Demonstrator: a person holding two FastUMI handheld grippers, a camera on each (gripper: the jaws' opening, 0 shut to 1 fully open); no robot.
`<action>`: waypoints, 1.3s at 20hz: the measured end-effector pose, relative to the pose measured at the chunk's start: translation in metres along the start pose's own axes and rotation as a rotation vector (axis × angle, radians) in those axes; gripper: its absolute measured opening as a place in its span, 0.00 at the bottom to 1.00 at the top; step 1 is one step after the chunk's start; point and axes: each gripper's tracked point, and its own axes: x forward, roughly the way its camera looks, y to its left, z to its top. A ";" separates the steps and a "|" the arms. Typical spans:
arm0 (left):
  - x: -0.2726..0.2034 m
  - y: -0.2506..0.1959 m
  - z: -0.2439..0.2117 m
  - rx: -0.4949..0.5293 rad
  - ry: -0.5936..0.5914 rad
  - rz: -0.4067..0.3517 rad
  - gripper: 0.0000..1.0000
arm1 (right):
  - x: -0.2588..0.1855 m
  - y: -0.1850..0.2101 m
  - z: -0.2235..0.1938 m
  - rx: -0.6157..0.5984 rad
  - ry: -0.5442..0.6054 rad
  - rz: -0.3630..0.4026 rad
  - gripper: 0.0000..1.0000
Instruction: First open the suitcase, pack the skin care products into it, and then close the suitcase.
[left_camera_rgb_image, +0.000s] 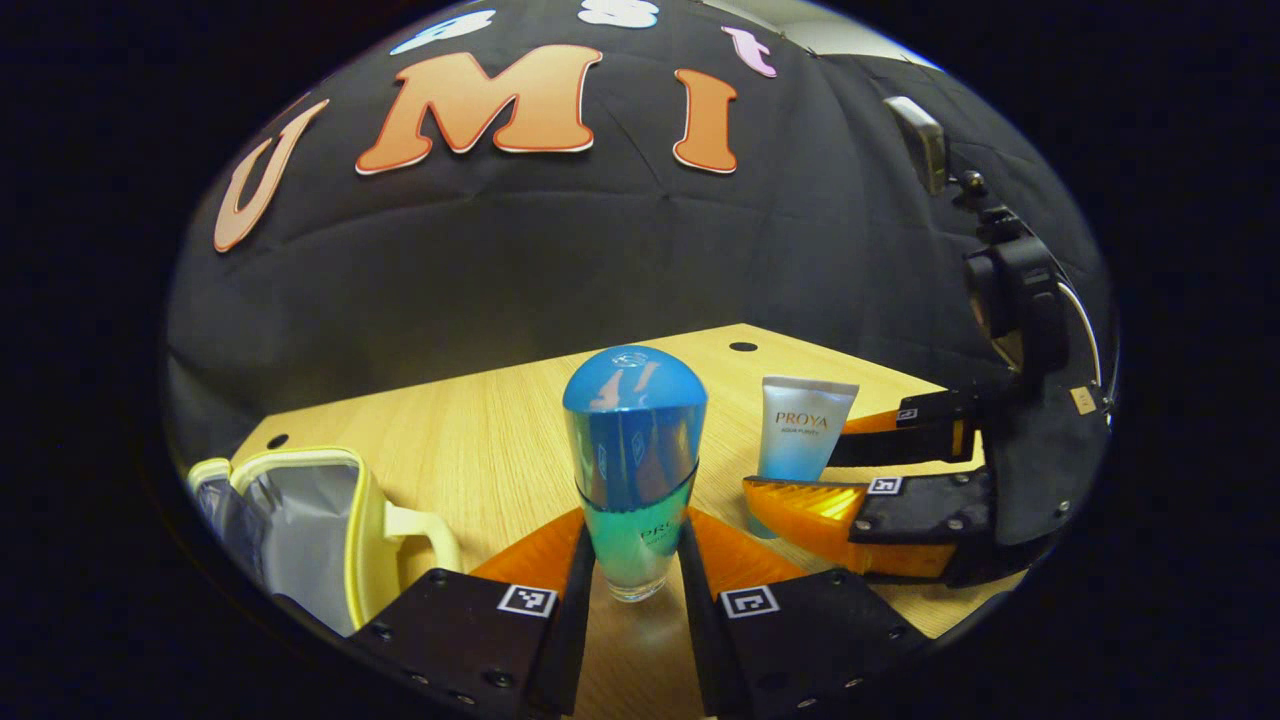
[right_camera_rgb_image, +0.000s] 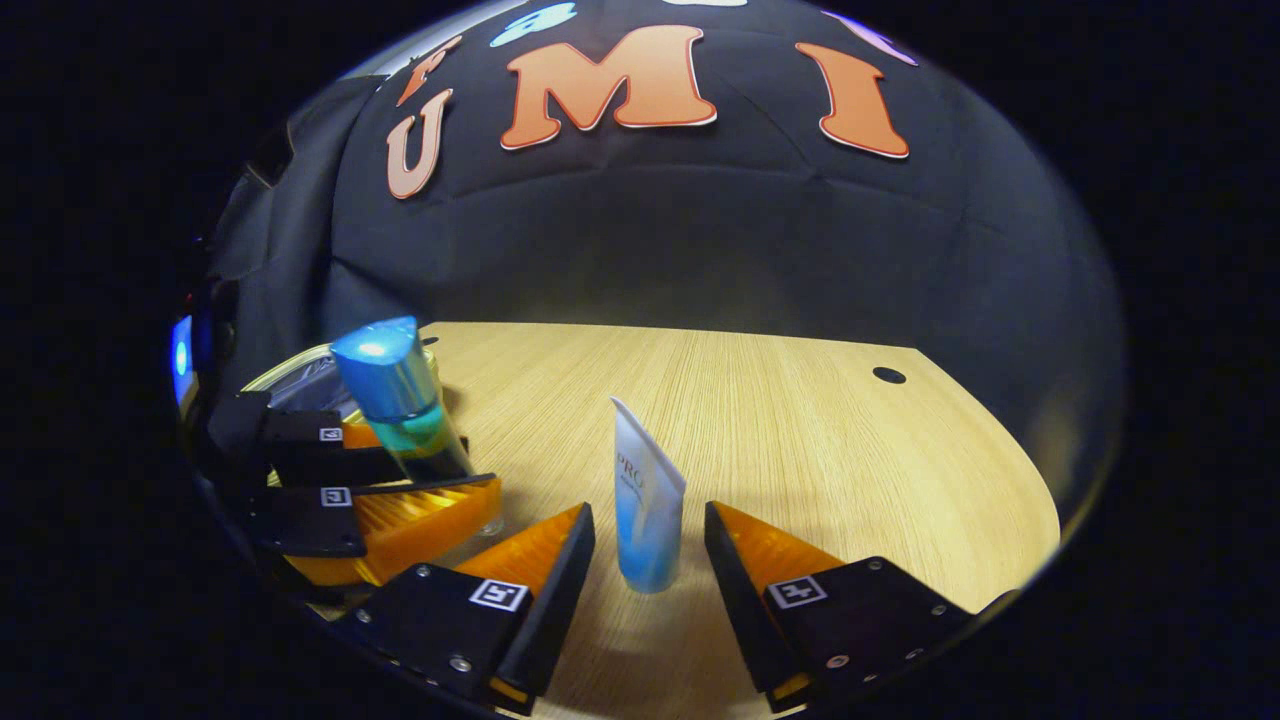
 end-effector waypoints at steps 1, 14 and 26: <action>-0.004 0.000 0.001 -0.011 -0.001 -0.001 0.45 | 0.002 0.002 -0.008 -0.009 0.033 0.000 0.69; -0.073 0.079 0.085 -0.051 -0.036 0.146 0.45 | -0.049 0.063 0.087 -0.045 0.001 0.113 0.41; -0.164 0.205 0.113 -0.091 -0.042 0.295 0.45 | -0.077 0.160 0.166 -0.003 -0.065 0.224 0.40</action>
